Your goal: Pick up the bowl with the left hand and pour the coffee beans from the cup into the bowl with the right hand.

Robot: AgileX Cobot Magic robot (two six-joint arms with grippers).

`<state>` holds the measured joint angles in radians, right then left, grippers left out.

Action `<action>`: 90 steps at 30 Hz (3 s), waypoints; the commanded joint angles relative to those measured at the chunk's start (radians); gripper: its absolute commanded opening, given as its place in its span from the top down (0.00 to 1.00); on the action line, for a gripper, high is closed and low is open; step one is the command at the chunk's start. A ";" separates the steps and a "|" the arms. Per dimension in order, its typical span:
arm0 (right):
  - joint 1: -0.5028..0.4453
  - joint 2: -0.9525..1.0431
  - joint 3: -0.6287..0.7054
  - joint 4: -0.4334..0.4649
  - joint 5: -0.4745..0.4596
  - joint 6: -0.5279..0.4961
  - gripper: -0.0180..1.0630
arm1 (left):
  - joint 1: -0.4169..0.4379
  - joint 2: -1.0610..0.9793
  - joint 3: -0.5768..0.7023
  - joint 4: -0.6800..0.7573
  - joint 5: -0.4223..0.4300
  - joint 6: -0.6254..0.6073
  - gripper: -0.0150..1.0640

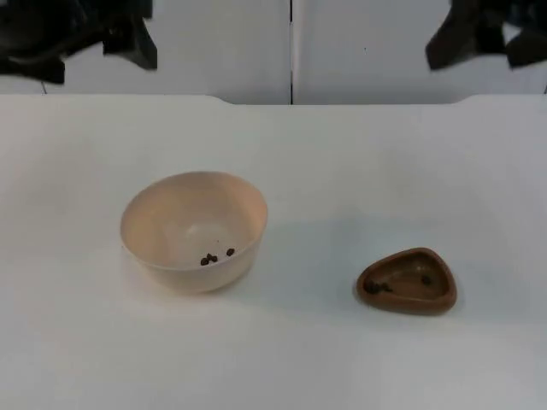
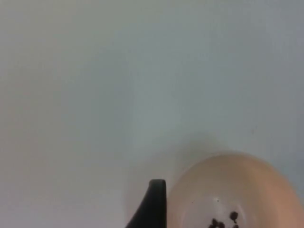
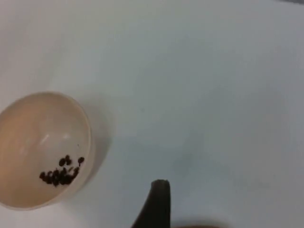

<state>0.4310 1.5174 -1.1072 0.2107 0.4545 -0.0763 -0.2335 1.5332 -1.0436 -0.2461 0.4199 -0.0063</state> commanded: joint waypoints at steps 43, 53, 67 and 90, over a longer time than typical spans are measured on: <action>0.001 -0.709 0.205 0.003 0.166 -0.074 0.28 | 0.003 -0.731 0.003 0.003 0.365 0.107 0.22; 0.001 -0.830 0.212 0.003 0.216 -0.074 0.28 | 0.003 -0.877 0.003 0.001 0.409 0.107 0.22; 0.001 -0.954 0.316 -0.001 0.262 -0.074 0.28 | 0.003 -1.083 0.177 -0.007 0.501 0.159 0.22; 0.001 -1.359 0.535 -0.005 0.315 -0.115 0.28 | 0.003 -1.526 0.490 0.149 0.660 0.098 0.22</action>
<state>0.4330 0.1860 -0.5774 0.2107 0.7564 -0.1833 -0.2335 0.0239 -0.5790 -0.1168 1.0696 0.1155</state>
